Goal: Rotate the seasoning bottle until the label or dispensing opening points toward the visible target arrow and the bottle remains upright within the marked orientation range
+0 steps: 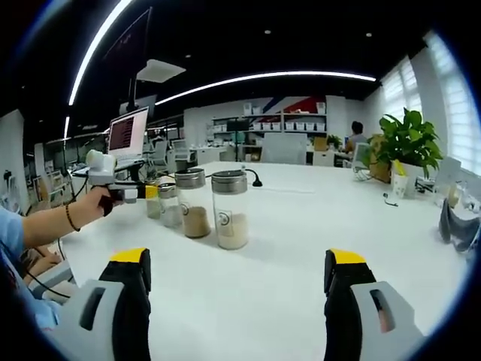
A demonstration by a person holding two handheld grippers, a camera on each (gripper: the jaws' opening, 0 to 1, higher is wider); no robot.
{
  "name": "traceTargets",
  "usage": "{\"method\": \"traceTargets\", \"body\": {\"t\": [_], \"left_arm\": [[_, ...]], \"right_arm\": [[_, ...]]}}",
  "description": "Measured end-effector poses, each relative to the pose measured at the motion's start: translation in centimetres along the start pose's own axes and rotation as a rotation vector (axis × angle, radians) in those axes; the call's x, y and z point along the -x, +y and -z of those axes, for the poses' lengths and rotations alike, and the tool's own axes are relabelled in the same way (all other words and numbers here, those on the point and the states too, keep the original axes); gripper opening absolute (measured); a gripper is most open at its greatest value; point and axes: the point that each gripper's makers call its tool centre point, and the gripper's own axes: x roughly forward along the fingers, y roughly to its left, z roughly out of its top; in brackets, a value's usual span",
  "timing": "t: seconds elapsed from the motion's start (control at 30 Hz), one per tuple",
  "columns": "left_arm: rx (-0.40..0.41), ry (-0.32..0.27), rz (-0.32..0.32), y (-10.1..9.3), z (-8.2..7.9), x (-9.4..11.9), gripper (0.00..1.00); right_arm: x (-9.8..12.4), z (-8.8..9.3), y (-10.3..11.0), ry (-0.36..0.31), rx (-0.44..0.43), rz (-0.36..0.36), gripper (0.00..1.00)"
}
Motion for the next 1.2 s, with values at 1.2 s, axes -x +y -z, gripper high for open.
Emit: {"method": "traceTargets", "body": {"t": [1.2], "left_arm": [[-0.159,0.069,0.277,-0.8,0.0,2.1,0.57]], "right_arm": [[-0.3,-0.1,0.7,-0.007,-0.035,-0.052,0.99]]}}
